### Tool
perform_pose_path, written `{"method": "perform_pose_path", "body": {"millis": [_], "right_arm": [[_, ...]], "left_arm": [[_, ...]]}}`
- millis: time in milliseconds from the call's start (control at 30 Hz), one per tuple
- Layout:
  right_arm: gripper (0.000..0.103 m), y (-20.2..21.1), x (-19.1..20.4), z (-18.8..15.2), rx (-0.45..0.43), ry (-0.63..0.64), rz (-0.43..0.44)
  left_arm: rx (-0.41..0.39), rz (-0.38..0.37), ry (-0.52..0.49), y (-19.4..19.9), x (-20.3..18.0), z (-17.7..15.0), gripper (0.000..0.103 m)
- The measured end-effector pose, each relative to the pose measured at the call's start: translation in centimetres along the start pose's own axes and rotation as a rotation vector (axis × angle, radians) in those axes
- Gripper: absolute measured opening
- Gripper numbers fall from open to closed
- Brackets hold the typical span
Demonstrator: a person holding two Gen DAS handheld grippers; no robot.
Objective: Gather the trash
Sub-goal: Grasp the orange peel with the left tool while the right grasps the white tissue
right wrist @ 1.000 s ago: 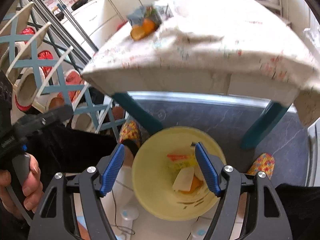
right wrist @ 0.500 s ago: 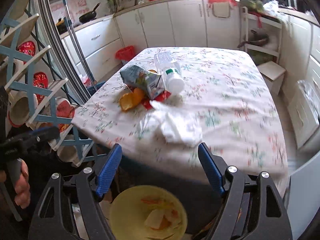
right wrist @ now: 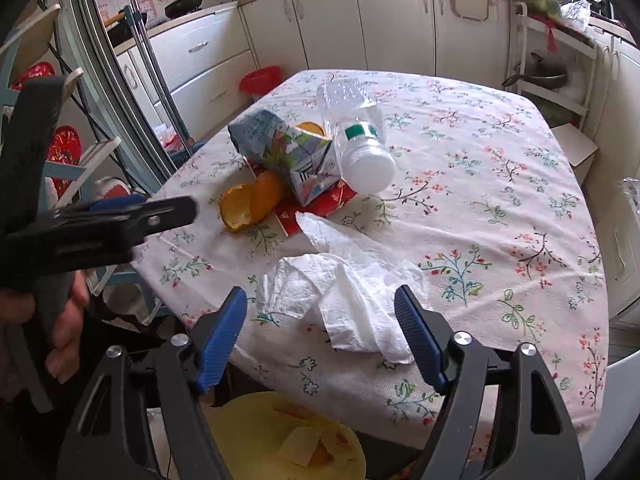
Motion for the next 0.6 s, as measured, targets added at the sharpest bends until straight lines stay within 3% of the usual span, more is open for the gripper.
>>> {"method": "perform_pose_path", "body": {"millis": [233,500,600], "right_arm": [[0.060,-0.8,-1.1,0.7,0.015,-0.027,0.008],[0.052,-1.4,-1.8,1.4,0.022,-0.042,0.019],[0.040,-1.4,-1.9,1.5,0.021,-0.048,0.029]], "left_arm": [[0.027,0.015,-0.010,-2.2,-0.7,1.5,0.085],[0.055,-0.001,-0.008,-3.6,-0.2,2.3,0.067],[0.061,-0.018,-0.014,-3.9,-0.3,2.6,0.060]]}}
Point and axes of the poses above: each gripper's, at about its wrist camera, not at the fingertips, and y roughly against the way its jaws point, x to its left, z to its top, the point moved 1 cm from there along -y, roughly the way its jaws point, and after that the axes turned 14 degrees about x, right-handed, at the moved point
